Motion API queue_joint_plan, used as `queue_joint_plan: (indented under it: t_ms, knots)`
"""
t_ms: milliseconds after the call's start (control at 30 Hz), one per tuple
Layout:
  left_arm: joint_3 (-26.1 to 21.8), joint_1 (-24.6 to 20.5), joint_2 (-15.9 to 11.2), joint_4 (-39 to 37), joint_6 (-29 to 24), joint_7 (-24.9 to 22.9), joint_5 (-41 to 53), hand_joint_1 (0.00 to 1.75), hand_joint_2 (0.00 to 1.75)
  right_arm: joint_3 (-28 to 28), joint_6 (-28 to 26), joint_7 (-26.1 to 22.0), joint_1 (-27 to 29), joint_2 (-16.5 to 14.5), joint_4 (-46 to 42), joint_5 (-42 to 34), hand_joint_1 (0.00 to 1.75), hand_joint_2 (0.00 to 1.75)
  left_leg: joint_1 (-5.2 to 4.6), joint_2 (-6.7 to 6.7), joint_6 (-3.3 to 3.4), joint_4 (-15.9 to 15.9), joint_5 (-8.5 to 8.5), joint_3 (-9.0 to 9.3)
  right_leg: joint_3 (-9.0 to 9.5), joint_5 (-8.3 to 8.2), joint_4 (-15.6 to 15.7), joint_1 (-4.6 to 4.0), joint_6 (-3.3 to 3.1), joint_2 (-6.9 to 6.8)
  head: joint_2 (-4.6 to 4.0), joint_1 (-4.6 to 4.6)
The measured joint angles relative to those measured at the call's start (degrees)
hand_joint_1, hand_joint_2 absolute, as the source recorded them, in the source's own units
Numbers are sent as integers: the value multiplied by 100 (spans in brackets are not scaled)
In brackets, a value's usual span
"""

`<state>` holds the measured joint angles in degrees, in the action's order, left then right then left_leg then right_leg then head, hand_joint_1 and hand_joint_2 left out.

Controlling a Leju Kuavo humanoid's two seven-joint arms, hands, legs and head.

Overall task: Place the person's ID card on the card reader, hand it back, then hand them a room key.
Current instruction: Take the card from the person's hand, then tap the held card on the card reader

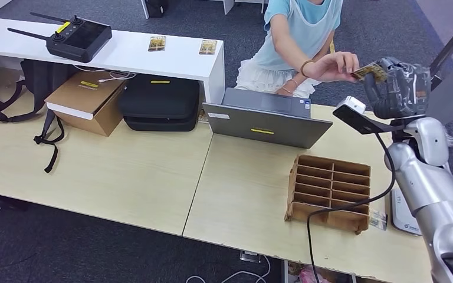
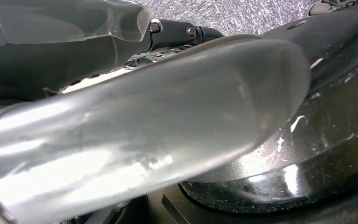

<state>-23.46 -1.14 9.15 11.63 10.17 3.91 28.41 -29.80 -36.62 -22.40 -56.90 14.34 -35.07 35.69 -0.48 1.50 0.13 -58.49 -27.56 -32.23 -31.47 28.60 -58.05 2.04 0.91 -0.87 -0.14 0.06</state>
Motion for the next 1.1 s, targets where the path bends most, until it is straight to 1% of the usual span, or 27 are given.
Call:
queue_joint_plan:
  t_ms: [167, 367, 467, 600, 700, 767, 867, 1000, 1100]
  knots:
    - [-9, 0, 1, 0, -2, 0, 2, 0, 0, 70, 322, -79, -1, -27, -6, -323, 175, 175, 0, 0, 0, 0, 0, 0, 0, 0, 0, 0, 0, 0, 0, -1]
    - [-55, 2, 5, 0, -10, 7, 1, 0, 0, 320, 1137, -136, -19, -70, -7, -1095, 175, 175, 0, 0, 0, 0, 0, -1, 0, 0, 0, 0, 0, 0, 0, 0]
    - [-92, 5, 14, 0, -17, 20, 1, 0, 0, 488, 1455, -129, -62, -72, 2, -1510, 175, 175, 0, 0, 0, -1, 0, -1, -1, 0, 0, 0, 0, 0, 0, 0]
    - [-137, 11, 17, 0, -22, 34, 5, 0, 0, 769, 1934, -75, -134, 27, 54, -2144, 175, 175, 0, 3, 0, -5, 0, -3, -3, 0, 1, 0, 0, -5, -1, -1]
    - [-149, 14, 18, 0, -22, 42, 22, 0, 0, 977, 2236, 49, -178, 247, 125, -2461, 175, 175, 0, 8, 2, -10, 1, -9, -4, -1, 2, 0, 2, -12, -1, 0]
    - [-150, 14, 18, 0, -21, 43, 37, 0, 0, 1090, 2485, 226, -197, 442, 179, -2620, 175, 175, -1, 10, 3, -14, 1, -13, -6, -3, 3, 1, 4, -14, -1, -1]
    - [-150, 12, 19, 0, -19, 44, 65, 0, 0, 1267, 2925, 502, -218, 806, 283, -2874, 175, 175, -1, 23, 11, -19, 3, -25, -10, -4, 3, 1, 7, -30, 0, 0]
    - [-151, 9, 21, 0, -14, 46, 95, 0, 0, 1502, 3533, 734, -237, 1304, 437, -3222, 175, 175, -1, 28, 14, -23, 4, -36, -17, -8, 4, 1, 14, -36, -1, -1]
    - [-154, 9, 22, 0, -10, 52, 104, 0, 0, 1677, 3800, 850, -228, 1659, 548, -3421, 175, 175, -2, 30, 15, -24, 4, -39, -22, -8, 6, 1, 15, -38, -1, -2]
